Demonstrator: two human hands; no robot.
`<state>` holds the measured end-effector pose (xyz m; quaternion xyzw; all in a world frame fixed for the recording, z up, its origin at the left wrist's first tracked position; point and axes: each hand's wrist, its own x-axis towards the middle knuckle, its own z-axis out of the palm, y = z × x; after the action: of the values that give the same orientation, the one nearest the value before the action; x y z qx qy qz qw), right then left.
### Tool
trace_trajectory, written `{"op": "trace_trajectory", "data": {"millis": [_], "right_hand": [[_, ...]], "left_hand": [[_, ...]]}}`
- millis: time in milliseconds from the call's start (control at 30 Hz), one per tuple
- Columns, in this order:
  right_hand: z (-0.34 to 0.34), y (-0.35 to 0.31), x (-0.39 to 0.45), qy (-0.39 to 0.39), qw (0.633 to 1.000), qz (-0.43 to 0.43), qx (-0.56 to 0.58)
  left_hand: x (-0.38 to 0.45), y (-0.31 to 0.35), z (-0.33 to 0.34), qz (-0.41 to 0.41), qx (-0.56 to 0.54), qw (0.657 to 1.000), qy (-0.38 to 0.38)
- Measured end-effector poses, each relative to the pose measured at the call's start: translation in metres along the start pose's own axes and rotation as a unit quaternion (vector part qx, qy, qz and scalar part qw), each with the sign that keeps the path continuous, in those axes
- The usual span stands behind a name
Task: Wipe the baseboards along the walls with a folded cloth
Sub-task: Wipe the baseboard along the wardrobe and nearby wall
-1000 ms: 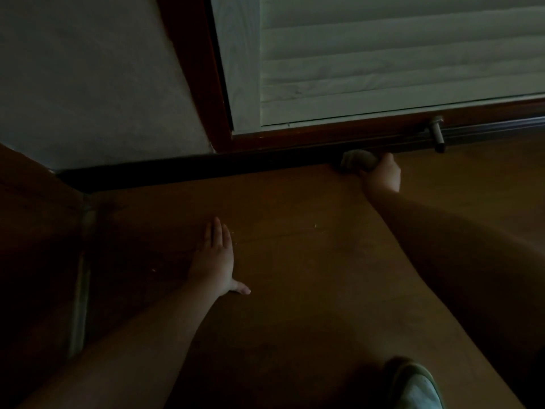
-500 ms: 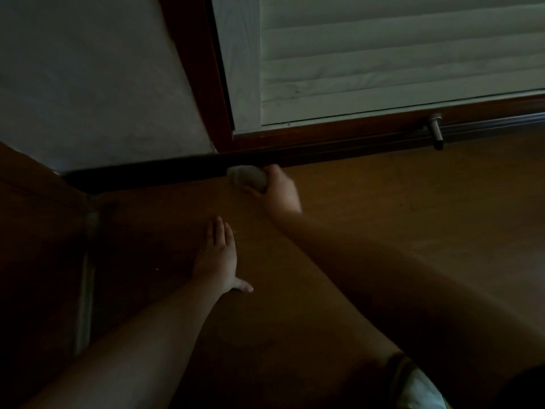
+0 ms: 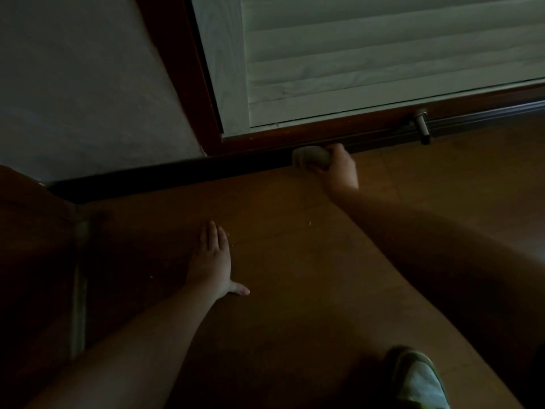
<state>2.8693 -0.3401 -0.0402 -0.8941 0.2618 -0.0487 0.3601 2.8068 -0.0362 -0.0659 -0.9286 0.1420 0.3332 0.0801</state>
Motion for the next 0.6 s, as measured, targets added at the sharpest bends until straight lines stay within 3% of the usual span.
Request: {"op": "trace_trajectory", "data": {"millis": [267, 467, 600], "right_hand": [[-0.038, 0.034, 0.026, 0.037, 0.999, 0.032, -0.010], [-0.051, 0.038, 0.029, 0.113, 0.976, 0.185, 0.025], [-0.024, 0.002, -0.005, 0.101, 0.984, 0.131, 0.060]], "left_hand": [[0.002, -0.001, 0.003, -0.001, -0.011, 1.000, 0.001], [0.002, -0.001, 0.004, 0.001, -0.011, 1.000, 0.011], [0.002, 0.000, 0.003, 0.002, -0.009, 1.000, 0.007]]}}
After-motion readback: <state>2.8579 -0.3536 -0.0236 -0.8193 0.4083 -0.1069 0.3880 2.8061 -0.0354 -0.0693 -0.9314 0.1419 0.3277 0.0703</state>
